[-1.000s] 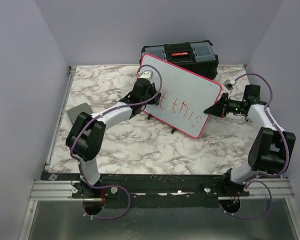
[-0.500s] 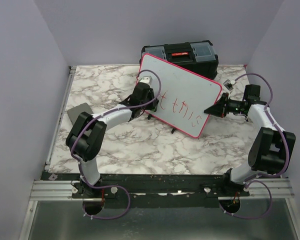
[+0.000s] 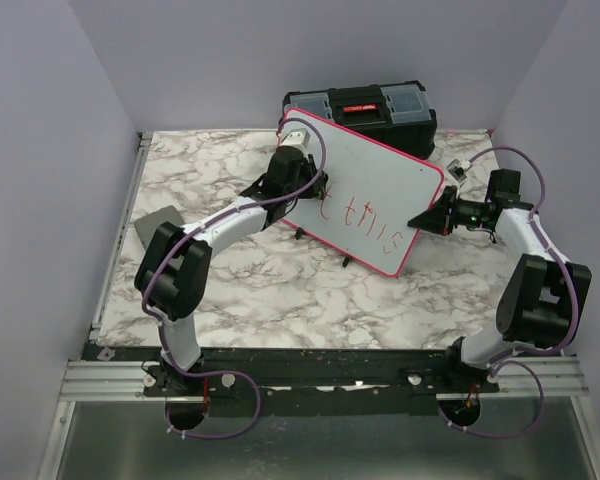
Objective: Erase the whiteboard
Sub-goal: Erase the whiteboard at the whiteboard stand.
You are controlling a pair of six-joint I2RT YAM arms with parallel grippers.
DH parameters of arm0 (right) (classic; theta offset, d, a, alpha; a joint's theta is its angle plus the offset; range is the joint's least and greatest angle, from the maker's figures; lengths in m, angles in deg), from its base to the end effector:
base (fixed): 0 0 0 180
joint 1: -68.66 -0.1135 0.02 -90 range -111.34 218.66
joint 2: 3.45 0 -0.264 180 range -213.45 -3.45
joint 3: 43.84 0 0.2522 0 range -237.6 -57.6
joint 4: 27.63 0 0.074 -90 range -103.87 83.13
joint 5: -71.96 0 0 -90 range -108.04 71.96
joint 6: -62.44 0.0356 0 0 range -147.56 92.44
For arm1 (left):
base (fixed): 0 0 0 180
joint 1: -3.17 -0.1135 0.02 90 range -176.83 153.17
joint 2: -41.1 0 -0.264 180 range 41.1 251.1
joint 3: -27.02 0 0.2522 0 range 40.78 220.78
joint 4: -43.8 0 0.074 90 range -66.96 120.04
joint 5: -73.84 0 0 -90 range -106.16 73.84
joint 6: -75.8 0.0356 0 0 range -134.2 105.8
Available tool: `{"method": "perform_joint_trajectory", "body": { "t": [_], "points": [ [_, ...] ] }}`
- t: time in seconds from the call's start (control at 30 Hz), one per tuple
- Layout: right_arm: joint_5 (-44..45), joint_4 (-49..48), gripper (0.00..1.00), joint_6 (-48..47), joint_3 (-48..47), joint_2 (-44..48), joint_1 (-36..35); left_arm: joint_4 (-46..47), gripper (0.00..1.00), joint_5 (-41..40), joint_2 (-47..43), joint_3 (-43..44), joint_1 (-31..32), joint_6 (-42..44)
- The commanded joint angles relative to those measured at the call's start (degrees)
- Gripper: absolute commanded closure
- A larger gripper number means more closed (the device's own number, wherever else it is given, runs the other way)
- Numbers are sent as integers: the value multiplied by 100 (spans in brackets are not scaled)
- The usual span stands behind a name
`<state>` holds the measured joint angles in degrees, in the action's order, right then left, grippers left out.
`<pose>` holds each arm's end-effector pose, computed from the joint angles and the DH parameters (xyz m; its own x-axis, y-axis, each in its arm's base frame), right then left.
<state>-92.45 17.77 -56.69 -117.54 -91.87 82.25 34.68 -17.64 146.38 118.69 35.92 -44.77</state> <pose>0.2980 -0.0368 0.2409 -0.5399 -0.0041 -0.8417 -0.7625 0.4259 0.4870 0.3670 -0.2350 0.2665 -0.5447 -0.2542 -0.7992 0.2831 0.8413 -0.4605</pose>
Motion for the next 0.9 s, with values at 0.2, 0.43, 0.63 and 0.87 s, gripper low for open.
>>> {"method": "perform_joint_trajectory", "body": {
  "t": [0.2, 0.43, 0.63, 0.87],
  "points": [
    [-407, 165, 99, -260, -220, -23, -38, 436, 100, 143, 25, -1426, 161, -204],
    [-416, 189, 99, -269, -228, -17, -35, 346, 100, 257, -44, -1360, 161, -96],
    [-408, 194, 99, -272, -228, 9, -39, 51, 100, 295, 50, -572, 2, -184],
    [-411, 194, 99, -285, -228, -7, -40, -445, 100, 376, 249, 473, -217, -210]
  ]
}}
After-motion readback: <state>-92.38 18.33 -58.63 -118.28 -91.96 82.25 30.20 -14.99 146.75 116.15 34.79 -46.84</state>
